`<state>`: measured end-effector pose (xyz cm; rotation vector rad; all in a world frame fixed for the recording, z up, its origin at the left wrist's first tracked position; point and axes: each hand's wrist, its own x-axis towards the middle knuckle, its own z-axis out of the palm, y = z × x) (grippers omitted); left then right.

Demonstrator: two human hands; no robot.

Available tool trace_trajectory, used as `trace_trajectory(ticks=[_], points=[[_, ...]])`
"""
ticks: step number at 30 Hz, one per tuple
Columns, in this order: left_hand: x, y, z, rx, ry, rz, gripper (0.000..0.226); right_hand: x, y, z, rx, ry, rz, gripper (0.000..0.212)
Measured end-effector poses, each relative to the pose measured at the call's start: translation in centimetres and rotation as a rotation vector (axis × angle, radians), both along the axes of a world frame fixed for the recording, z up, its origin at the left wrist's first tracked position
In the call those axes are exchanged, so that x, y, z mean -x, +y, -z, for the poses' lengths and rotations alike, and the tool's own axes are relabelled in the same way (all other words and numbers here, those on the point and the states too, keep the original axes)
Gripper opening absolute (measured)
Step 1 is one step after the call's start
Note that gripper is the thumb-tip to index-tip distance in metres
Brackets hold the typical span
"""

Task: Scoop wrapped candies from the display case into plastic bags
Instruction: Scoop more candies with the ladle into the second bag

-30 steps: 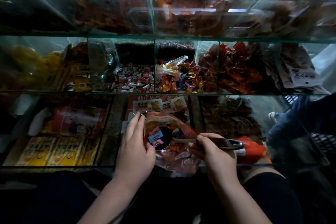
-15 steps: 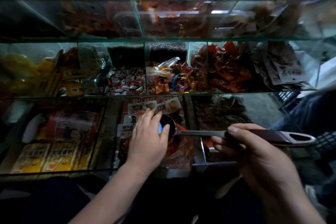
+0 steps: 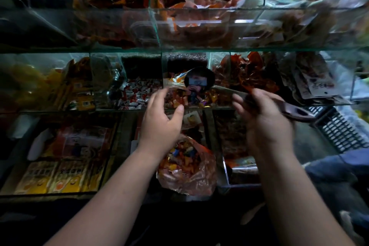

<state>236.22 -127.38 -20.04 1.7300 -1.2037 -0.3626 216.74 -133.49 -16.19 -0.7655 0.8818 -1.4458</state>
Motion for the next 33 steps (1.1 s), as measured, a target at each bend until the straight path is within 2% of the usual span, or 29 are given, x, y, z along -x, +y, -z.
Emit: trace_trajectory(ticks=[2,3,5,6,8,12,13,14,15,16,17,18,19,20,21,22,23,24,26,28,33], points=[[0.1,0.6,0.9,-0.053,-0.001,0.011,0.057,-1.6,-1.4,1.2,0.387,0.565,0.012,0.004],[0.1,0.9,1.1,-0.066,-0.005,0.013,0.056,-2.0,-1.9,1.9,0.593,0.844,-0.052,0.006],[0.1,1.3,1.5,-0.077,-0.018,0.012,0.055,-2.1,-2.3,2.9,0.787,1.198,-0.244,0.018],[0.0,1.5,1.6,-0.076,-0.028,0.014,0.054,-1.8,-2.2,3.0,0.805,1.269,-0.296,0.024],[-0.2,1.6,2.0,-0.064,-0.072,0.024,0.046,-1.1,-1.2,2.9,0.833,1.284,-0.274,0.031],[-0.6,2.2,2.9,-0.11,-0.157,0.014,0.023,0.7,2.0,2.3,0.855,1.076,-0.093,0.014],[-0.7,2.4,3.2,-0.136,-0.181,0.007,0.018,0.9,2.0,1.2,0.763,1.06,-0.116,0.01],[-0.9,2.7,3.6,-0.178,-0.214,0.003,0.016,1.2,1.7,-0.3,0.542,1.055,-0.277,0.011],[-1.2,3.0,3.9,-0.234,-0.252,0.002,0.017,2.0,1.7,-1.6,0.282,1.046,-0.577,0.033],[-1.4,3.3,4.3,-0.3,-0.287,0.002,0.02,2.8,2.0,-2.6,0.153,1.041,-0.851,0.087],[-1.7,3.6,4.8,-0.37,-0.315,0.004,0.025,3.7,2.0,-3.8,0.062,1.033,-1.0,0.148],[-1.8,3.9,5.1,-0.436,-0.332,0.007,0.032,4.3,2.3,-4.9,0.051,1.005,-1.105,0.167],[-2.0,4.1,5.4,-0.489,-0.327,0.013,0.041,4.6,2.6,-5.4,0.066,0.997,-1.196,0.148],[-2.0,4.2,5.6,-0.52,-0.297,0.015,0.05,4.7,2.9,-4.9,0.142,1.005,-1.281,0.101],[-2.1,4.3,5.7,-0.528,-0.253,0.013,0.058,4.8,3.1,-4.5,0.186,1.063,-1.268,0.062],[-2.0,4.3,5.7,-0.525,-0.209,0.011,0.063,4.8,3.6,-4.1,0.157,1.165,-1.215,0.046],[-2.0,4.2,5.7,-0.525,-0.176,0.012,0.067,4.9,4.7,-2.8,0.189,1.239,-1.158,0.041],[-1.9,4.2,5.5,-0.532,-0.151,0.019,0.071,4.6,5.9,-2.2,0.315,1.304,-1.032,0.034],[-1.6,4.1,5.3,-0.558,-0.102,0.051,0.08,4.4,8.5,-1.8,0.616,1.169,-0.603,0.012],[-1.5,4.3,5.3,-0.586,-0.07,0.089,0.087,4.2,9.1,0.2,0.625,1.108,-0.629,0.005],[-1.5,4.9,5.6,-0.601,-0.022,0.118,0.091,1.1,6.4,5.8,0.574,1.255,-0.808,0.01]])
